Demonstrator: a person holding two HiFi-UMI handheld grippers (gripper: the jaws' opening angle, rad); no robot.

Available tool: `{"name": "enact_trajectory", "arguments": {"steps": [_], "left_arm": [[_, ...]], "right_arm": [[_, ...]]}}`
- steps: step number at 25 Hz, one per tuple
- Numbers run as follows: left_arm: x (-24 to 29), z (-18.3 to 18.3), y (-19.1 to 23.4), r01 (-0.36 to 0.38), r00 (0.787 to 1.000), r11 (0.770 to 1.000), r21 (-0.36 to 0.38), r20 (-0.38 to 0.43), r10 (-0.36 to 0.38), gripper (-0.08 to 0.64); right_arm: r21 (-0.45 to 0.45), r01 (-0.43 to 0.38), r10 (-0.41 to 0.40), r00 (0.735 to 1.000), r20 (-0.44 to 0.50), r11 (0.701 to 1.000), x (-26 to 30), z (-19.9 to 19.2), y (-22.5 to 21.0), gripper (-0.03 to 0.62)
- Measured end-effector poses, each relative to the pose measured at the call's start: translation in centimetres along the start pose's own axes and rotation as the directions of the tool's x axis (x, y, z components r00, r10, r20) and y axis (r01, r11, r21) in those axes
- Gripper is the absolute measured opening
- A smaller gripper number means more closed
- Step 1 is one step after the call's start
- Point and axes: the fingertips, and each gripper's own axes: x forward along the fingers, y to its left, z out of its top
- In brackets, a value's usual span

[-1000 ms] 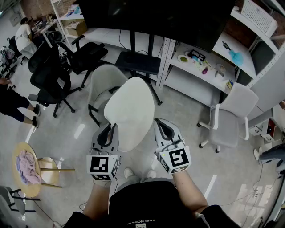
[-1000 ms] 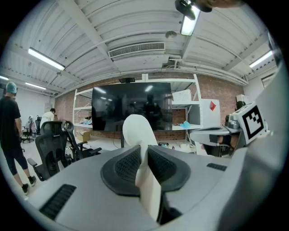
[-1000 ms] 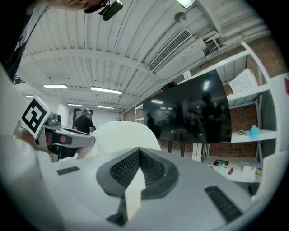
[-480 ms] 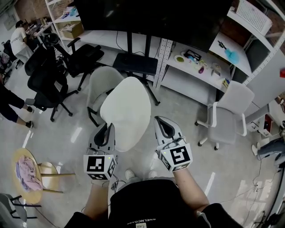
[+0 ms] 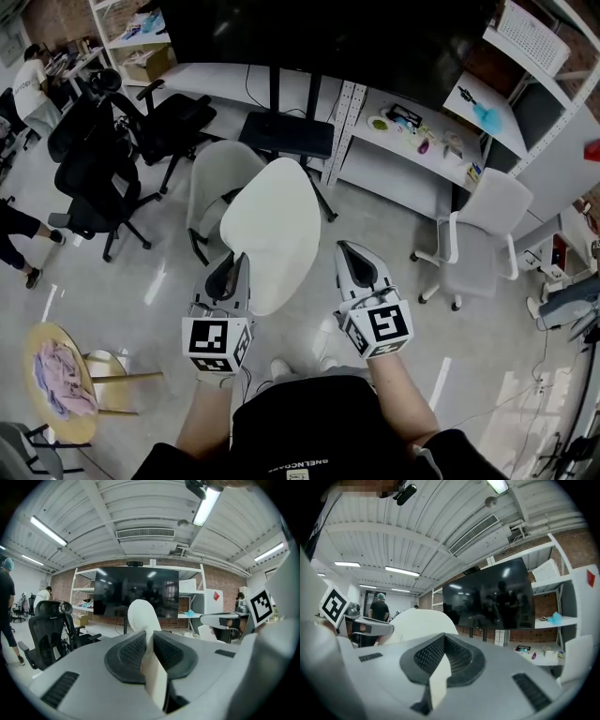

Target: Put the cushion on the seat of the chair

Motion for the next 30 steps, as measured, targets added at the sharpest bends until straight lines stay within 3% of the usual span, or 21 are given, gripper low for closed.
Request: {"name": "enact_trajectory", "arguments": {"steps": [11,22,30], "left_arm": [[-0.8,-0.2,3.0,0.02,1.0,1.0,-0.015,0.004,-0.02,0.057],[-0.1,-1.4,4.8,-0.035,0.999,0.999,-0.018,-0.023,0.034,0.057],[3.9,-0.4,5.6,-0.08,0.996,0.997,-0.006,-0.027,0.08,0.057]], "right_arm": [[-0.019,0.037,-0.037,0.999,0.002,0.999,1.6,0.4,2.0,0.006],[0.008,-0.001,0.001,1.0,0.011,1.0,4.4,-0.1,1.5,0.006],[0.023,-0.053,0.053,0.998,0.015,0.998,8.6,-0.1,-1.1,0.006]]}}
